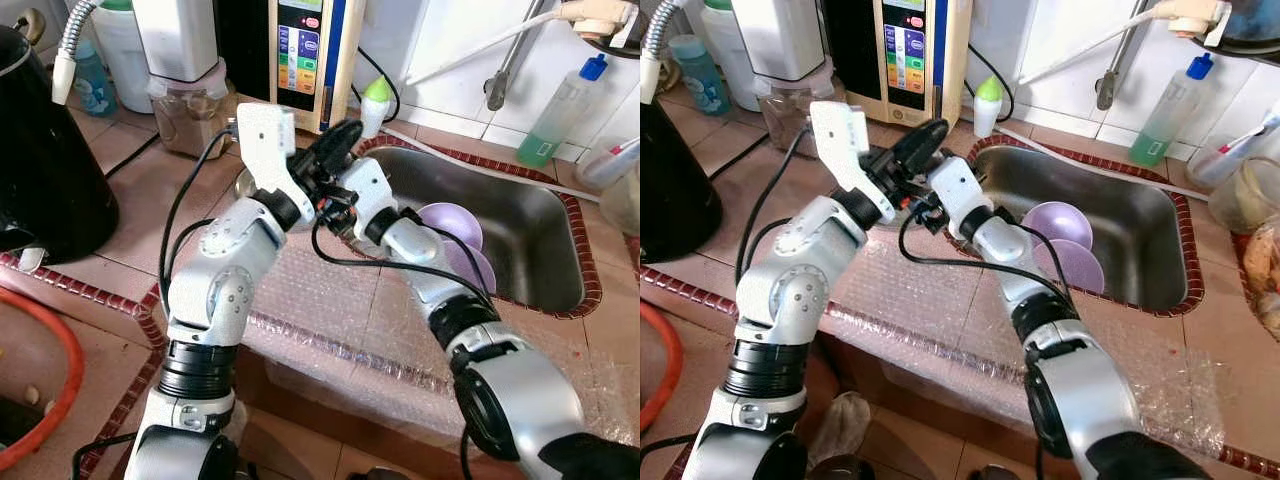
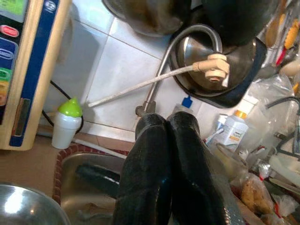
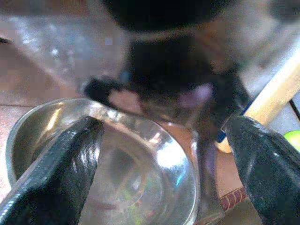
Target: Kitchen organization
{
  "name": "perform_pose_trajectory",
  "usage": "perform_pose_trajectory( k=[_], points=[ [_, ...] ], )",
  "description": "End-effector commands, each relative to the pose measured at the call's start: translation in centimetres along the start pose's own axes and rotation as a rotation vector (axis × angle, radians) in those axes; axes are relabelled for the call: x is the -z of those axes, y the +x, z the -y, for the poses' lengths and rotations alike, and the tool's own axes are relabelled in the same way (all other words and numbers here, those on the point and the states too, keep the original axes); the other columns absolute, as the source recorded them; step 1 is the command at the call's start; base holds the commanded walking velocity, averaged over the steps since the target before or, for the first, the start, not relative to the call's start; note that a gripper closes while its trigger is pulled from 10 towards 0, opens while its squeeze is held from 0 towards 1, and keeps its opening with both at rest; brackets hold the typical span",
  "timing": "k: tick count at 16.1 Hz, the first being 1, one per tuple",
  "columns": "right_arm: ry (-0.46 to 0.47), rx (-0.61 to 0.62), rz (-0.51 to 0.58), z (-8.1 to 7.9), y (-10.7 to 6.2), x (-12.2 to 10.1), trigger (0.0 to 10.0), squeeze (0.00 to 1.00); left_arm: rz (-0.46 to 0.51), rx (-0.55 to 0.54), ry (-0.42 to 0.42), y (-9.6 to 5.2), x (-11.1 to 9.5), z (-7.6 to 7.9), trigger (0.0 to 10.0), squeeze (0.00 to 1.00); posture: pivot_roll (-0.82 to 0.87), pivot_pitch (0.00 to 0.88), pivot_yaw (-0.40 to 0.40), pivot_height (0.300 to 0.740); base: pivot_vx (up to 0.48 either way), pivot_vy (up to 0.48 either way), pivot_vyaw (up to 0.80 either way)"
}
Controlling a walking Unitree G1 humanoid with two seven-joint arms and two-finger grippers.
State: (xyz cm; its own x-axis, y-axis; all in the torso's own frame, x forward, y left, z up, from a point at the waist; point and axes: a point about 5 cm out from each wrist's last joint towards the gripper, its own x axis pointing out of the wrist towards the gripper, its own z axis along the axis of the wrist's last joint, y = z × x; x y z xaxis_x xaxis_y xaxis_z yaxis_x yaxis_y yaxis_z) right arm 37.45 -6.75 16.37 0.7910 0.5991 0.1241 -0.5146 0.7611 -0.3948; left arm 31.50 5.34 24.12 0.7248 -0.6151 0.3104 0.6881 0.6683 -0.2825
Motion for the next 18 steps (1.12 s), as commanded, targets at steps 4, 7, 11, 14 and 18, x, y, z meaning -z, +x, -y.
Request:
perform_pose_trajectory(
  k=[4, 7, 11, 14, 18],
  points=[
    [0.006, 0.066, 0.002, 1.1, 0.4, -0.6, 0.0, 0.0, 0.008, 0.038, 0.007, 0.2, -0.6, 0.9, 0.0, 0.0, 0.07, 0.017, -0.05, 0.74, 0.0, 0.0, 0.0],
    [0.018, 0.068, 0.006, 1.5, 0.2, -0.5, 0.0, 0.0, 0.009, 0.015, 0.026, 0.1, -0.7, 0.4, 0.0, 0.0, 0.06, 0.017, -0.05, 0.74, 0.0, 0.0, 0.0],
    [0.028, 0.048, 0.014, 1.4, 0.1, -0.5, 0.0, 0.0, 0.01, 0.005, 0.04, 0.1, -0.8, 0.1, 0.0, 0.0, 0.06, 0.015, -0.051, 0.74, 0.0, 0.0, 0.0],
    [0.038, 0.038, 0.023, 1.6, 0.1, -0.5, 0.0, 0.0, 0.008, -0.001, 0.059, 0.1, -0.8, -0.1, 0.0, 0.0, 0.06, 0.016, -0.05, 0.74, 0.0, 0.0, 0.0],
    [0.05, 0.036, 0.02, 1.8, -0.3, -0.2, 0.0, 0.0, 0.008, -0.002, 0.06, 0.1, -0.7, -0.1, 0.0, 0.0, 0.06, 0.014, -0.046, 0.74, 0.0, 0.0, 0.0]
  ],
)
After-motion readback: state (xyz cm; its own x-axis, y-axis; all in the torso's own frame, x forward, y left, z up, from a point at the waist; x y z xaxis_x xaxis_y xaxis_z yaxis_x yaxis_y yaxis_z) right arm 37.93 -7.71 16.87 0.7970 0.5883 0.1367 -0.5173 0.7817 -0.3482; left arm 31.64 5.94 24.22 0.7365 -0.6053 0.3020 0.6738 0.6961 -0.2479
